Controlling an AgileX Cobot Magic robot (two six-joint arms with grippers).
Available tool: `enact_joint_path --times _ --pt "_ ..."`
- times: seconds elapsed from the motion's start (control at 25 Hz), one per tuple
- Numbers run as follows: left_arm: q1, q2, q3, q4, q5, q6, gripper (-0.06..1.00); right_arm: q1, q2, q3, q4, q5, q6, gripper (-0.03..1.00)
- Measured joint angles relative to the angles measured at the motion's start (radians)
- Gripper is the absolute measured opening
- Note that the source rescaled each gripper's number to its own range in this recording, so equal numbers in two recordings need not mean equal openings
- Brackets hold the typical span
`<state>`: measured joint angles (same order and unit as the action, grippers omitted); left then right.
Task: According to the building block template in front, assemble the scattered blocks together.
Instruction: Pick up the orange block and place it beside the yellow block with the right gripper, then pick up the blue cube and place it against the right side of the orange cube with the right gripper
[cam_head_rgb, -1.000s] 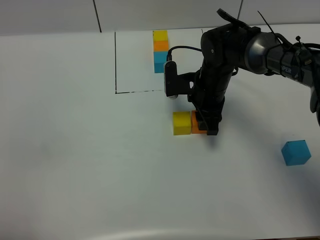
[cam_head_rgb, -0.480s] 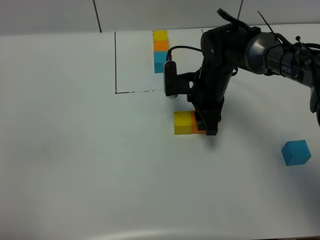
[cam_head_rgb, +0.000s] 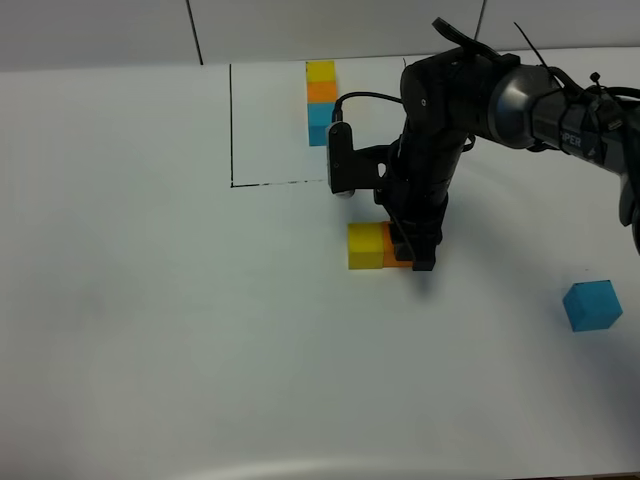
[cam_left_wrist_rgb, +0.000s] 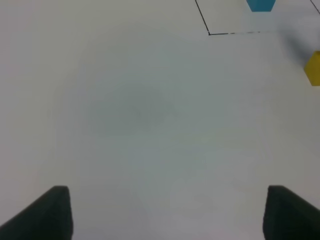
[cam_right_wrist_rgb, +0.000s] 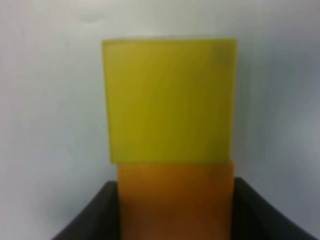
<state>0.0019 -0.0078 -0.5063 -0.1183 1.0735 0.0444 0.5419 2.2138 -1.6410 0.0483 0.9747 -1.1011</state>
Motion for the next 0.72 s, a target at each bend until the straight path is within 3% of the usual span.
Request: enact_joint_path --times 0.24,0.32,0.72 --pt "0.0 0.0 0.0 0.0 0.0 0.0 0.67 0.002 -0.012 0.001 -0.014 -0.008 0.0 0.48" --pt "0.0 0.0 0.0 0.0 0.0 0.0 0.67 0.002 -0.026 0.001 -0.031 -0.008 0.01 0.55" --pt "0.0 0.0 0.0 0.0 0.0 0.0 0.67 -0.013 -0.106 0.002 -0.094 0.04 0.177 0.62"
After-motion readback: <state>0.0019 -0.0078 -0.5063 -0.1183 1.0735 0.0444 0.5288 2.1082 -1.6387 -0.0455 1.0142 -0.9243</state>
